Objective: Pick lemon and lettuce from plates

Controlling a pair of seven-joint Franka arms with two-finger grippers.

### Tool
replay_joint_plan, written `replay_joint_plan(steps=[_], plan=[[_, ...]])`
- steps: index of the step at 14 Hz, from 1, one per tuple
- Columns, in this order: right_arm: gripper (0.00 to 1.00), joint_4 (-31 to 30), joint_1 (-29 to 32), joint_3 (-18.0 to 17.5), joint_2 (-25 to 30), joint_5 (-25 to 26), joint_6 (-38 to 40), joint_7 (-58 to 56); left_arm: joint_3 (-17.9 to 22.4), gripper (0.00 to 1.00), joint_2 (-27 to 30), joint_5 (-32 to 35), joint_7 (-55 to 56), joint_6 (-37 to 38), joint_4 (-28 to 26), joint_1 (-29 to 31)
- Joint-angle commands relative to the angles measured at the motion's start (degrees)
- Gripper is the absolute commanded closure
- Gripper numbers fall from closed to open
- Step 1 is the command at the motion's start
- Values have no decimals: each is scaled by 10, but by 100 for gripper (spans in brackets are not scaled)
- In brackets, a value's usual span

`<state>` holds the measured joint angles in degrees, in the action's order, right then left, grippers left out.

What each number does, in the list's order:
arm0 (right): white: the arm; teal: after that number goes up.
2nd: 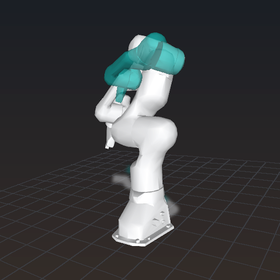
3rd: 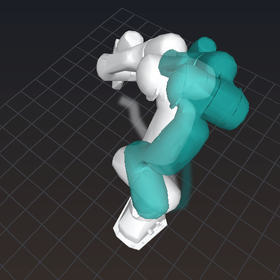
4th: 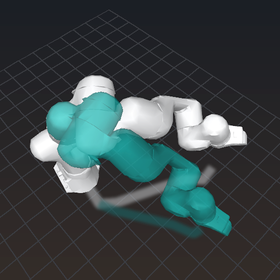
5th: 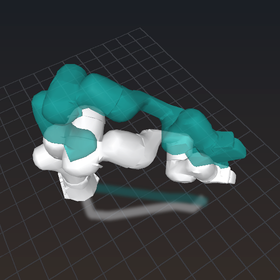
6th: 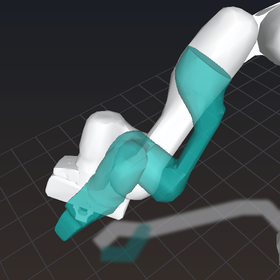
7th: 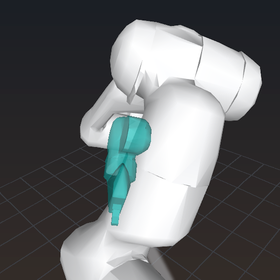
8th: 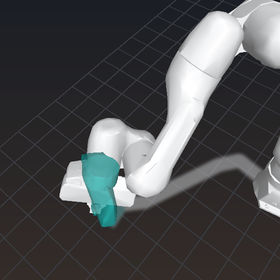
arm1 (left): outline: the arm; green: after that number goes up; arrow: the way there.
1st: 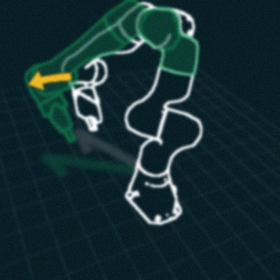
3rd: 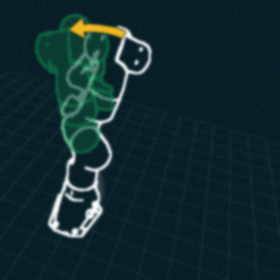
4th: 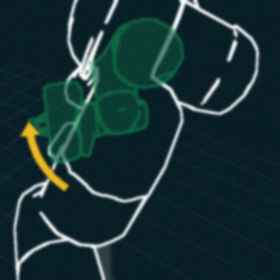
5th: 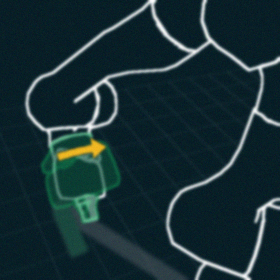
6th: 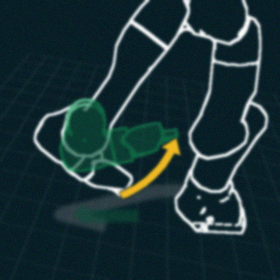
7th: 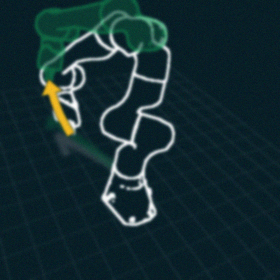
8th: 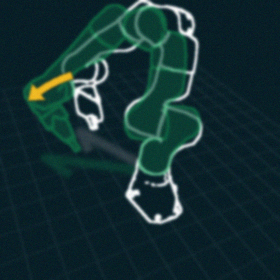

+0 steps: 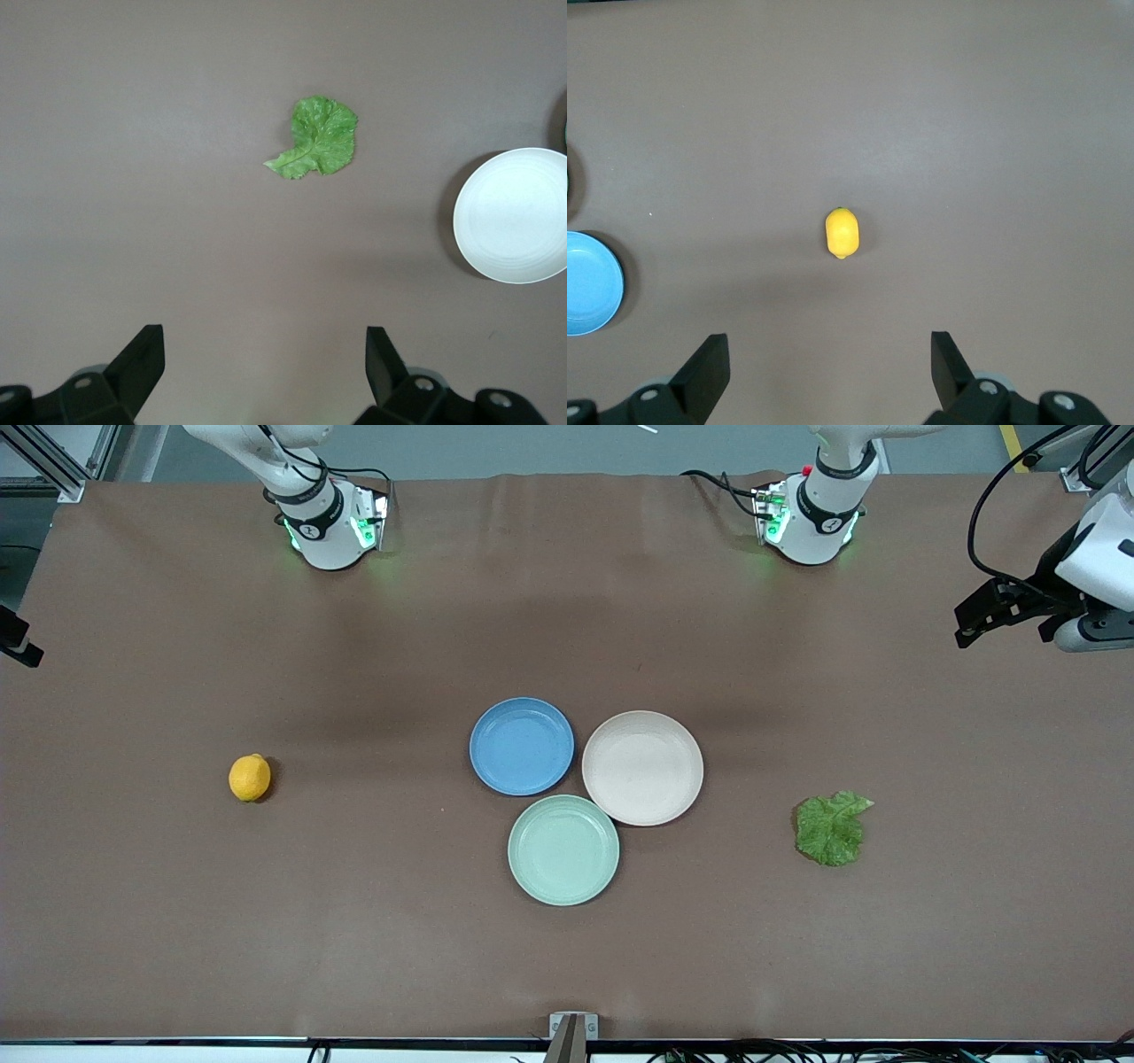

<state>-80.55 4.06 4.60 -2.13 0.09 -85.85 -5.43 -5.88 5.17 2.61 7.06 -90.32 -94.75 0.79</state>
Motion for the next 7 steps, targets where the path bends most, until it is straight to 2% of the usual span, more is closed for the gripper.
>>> replay_joint_plan(steps=[1, 7], plan=[[0, 12, -1, -1, -5, 1, 9, 7, -1, 0, -17, 6, -10, 9, 33, 3], [0, 13, -1, -1, -6, 1, 8, 7, -1, 0, -17, -5, -10, 10, 40, 1]])
